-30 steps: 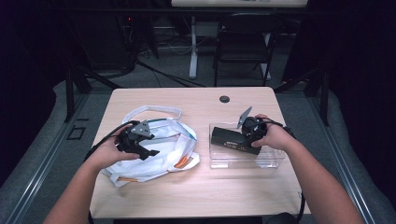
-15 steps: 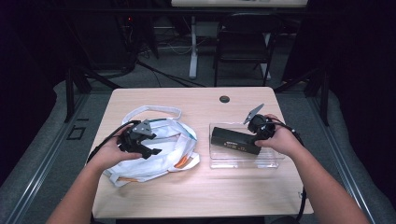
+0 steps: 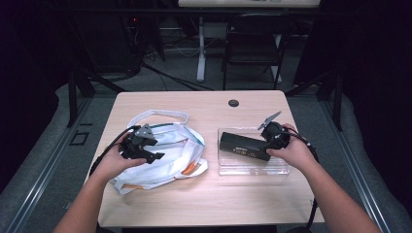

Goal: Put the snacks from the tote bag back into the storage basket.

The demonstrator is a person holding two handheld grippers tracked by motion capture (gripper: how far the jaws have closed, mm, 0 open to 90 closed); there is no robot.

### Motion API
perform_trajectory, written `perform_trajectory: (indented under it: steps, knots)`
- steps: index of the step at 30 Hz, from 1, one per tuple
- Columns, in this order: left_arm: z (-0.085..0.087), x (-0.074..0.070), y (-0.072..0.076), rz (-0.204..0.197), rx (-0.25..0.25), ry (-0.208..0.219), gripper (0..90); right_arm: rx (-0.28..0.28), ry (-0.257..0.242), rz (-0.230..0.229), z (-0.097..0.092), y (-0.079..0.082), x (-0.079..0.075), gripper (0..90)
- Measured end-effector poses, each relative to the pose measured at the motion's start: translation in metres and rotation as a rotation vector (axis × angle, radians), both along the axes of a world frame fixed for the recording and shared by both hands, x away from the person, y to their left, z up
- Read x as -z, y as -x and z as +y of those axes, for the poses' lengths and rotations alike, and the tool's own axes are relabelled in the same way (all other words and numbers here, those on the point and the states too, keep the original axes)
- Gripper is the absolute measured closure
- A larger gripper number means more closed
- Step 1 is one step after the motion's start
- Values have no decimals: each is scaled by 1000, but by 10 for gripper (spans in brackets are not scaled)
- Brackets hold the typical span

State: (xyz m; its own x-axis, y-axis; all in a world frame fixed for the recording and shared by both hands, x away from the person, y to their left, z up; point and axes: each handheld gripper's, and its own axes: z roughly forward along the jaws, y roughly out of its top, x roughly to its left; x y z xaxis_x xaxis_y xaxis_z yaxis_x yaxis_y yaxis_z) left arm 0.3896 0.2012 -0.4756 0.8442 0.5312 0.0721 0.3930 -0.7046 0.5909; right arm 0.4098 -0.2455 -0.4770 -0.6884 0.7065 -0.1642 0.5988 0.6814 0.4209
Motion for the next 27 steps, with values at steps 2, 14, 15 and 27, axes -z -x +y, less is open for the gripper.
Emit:
perform_trajectory:
  steps: [2,14,15,27]
  knots:
    - [2,-2,0,4,-25,10,426,39,-7,-5,-2,3,-1,542]
    - [6,-6,1,18,-61,18,470,204,-28,27,-11,14,4,633]
    - [7,-6,1,20,-63,18,476,221,-40,27,-12,15,5,637]
    - [5,-5,-2,20,-60,29,481,264,-57,72,-20,17,16,598]
